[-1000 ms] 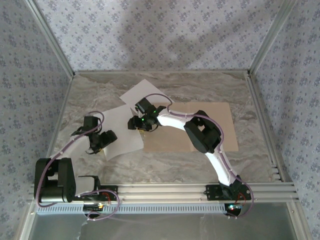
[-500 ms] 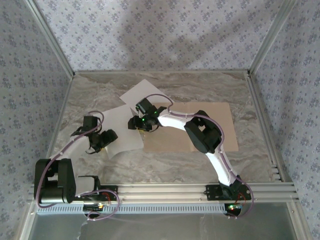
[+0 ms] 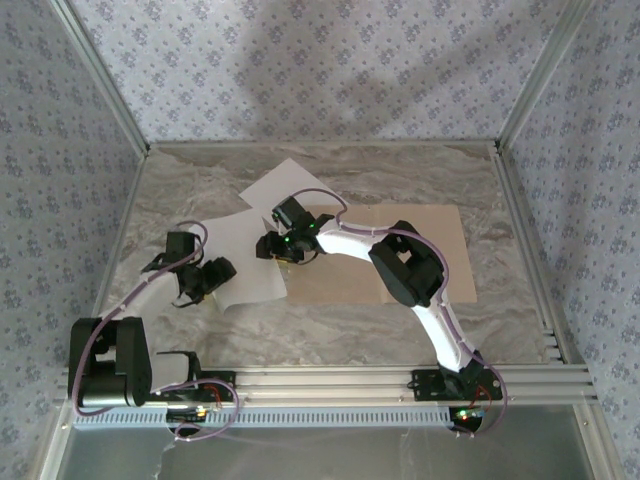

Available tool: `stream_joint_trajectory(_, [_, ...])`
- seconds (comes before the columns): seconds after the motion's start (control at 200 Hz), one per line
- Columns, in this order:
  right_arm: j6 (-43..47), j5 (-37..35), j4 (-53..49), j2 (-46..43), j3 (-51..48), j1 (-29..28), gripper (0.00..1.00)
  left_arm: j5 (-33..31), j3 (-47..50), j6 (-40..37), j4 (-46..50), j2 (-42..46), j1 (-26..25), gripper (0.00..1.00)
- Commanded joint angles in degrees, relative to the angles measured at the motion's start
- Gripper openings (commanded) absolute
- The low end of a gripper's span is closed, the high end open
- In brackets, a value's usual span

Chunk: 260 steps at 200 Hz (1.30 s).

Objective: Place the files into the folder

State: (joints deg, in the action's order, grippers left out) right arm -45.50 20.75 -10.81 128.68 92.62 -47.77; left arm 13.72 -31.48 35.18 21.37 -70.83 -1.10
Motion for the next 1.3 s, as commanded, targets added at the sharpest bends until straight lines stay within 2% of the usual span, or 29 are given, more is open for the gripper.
stream_joint_trajectory(0.0, [-1.68, 2.71, -3.20, 1.88, -2.45, -1.90, 0.54, 2.18, 0.83, 1.02, -1.39, 1.38, 0.13, 0.74])
stream_joint_trajectory(0.34, [-2.53, 3.67, -2.47, 1.23, -2.64, -2.10, 0.54, 4.03, 1.60, 2.17, -3.17, 1.22, 0.14, 0.70])
stream_joint_trajectory(0.964, [-5.11, 7.35, -0.30, -1.30, -3.08, -1.50, 0.54, 7.60, 2.31, 5.15, -6.25, 0.15, 0.09, 0.49])
stream_joint_trajectory(1.294, [-6.23, 9.10, -0.37, -7.80, -4.67, 0.49, 0.61, 8.78, 1.97, 6.61, -5.72, 1.69, 0.12, 0.41])
